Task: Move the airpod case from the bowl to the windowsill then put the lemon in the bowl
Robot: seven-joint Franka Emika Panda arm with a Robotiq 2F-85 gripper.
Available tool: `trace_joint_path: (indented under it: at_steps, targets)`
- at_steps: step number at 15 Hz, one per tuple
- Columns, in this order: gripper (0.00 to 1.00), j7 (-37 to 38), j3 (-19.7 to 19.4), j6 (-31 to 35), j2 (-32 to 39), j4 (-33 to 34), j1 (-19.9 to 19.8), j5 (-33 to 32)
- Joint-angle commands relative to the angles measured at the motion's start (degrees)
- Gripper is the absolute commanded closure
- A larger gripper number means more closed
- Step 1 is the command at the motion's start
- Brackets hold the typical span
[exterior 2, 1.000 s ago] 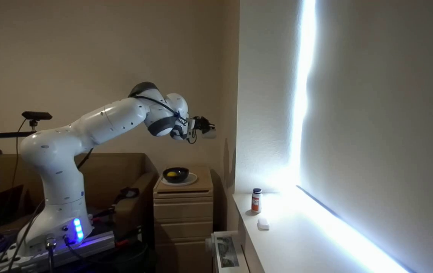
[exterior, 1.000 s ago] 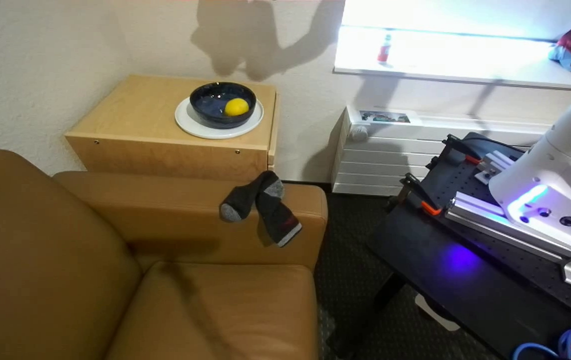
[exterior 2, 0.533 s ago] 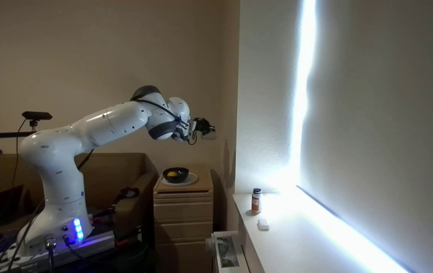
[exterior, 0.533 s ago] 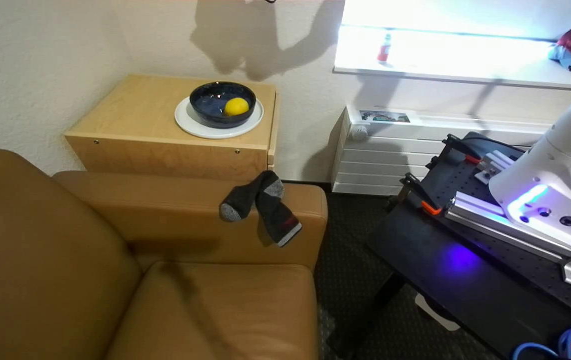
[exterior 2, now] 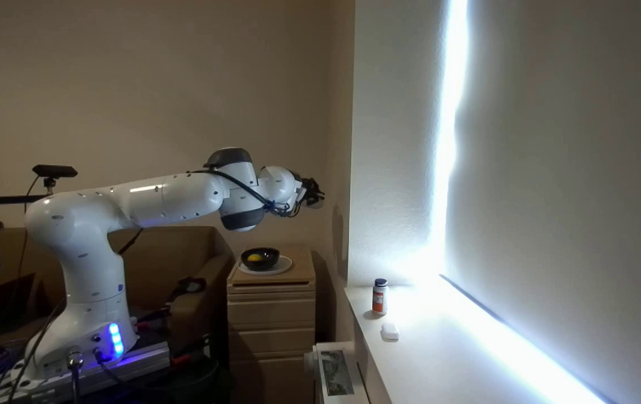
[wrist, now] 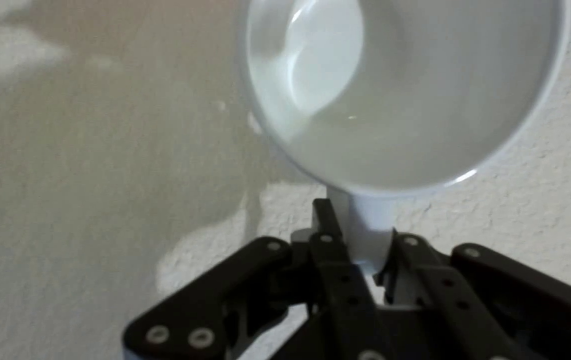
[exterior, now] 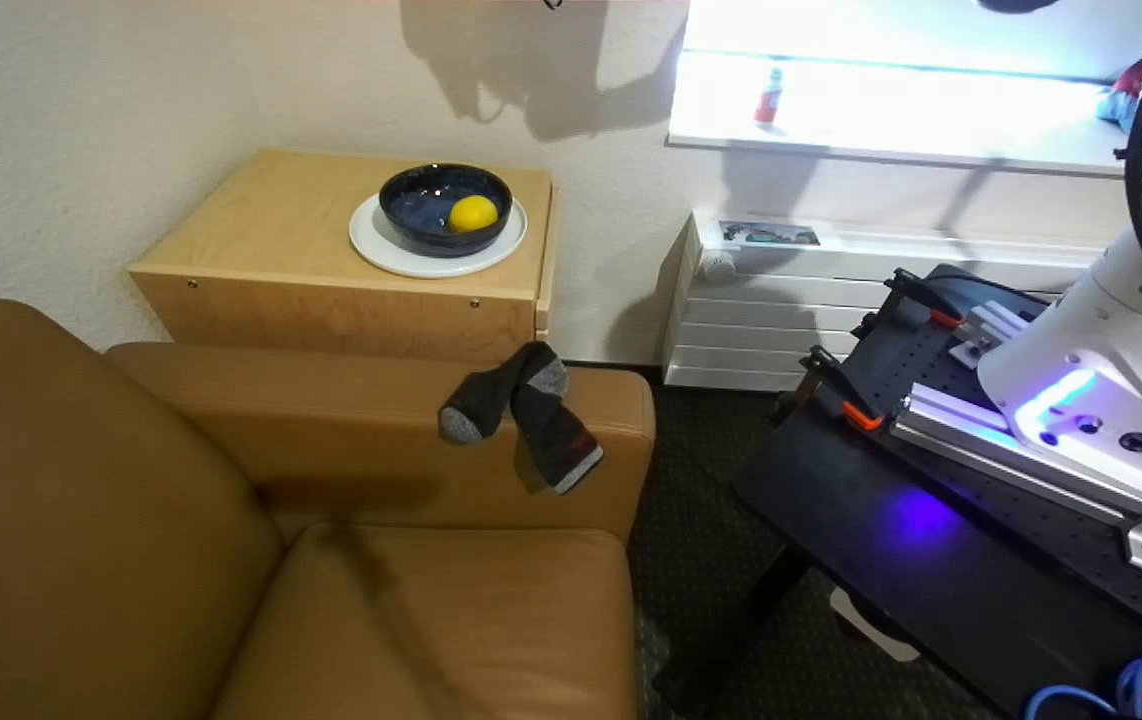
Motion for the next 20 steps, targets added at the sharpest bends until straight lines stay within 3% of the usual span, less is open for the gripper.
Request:
trace_joint_path:
  at_steps: [1,3,5,7,8,10,11,12,15,17,18,19,20]
  targets:
    - [0.95,-0.08,-0.60,9.09,4.78,-1.74,-2.71,0.00]
    - [0.95,-0.25,-2.84,12.81,7.46,-3.18,-3.44,-0.01]
    - [0.95,-0.33,-8.12,15.42,5.63,-4.36,-3.46,6.47]
    - [0.95,-0.99,-10.60,12.66,6.04,-7.33,-4.58,9.12]
    - [0.82,-0.39,-9.90,13.37,6.09,-3.75,-2.21,6.95]
    - [0.82,-0.39,-11.71,13.31,6.23,-5.14,-2.71,8.01]
    - [0.95,-0.39,-11.76,13.31,6.22,-5.40,-2.91,8.13]
    - [0.95,-0.83,-11.44,13.83,5.91,-5.36,-3.04,8.74]
    - [0.95,-2.71,-15.08,16.41,0.56,-3.44,-1.55,23.59]
    - [0.95,-9.07,-12.75,10.76,2.26,-4.09,-3.11,32.47]
    - [0.95,-8.02,-16.05,11.78,-2.64,-3.12,-1.70,38.45]
    - [0.95,-10.95,-12.30,6.39,0.57,-3.20,-2.78,39.33]
    - [0.95,-9.07,-17.81,9.55,-6.75,-2.04,-0.15,45.66]
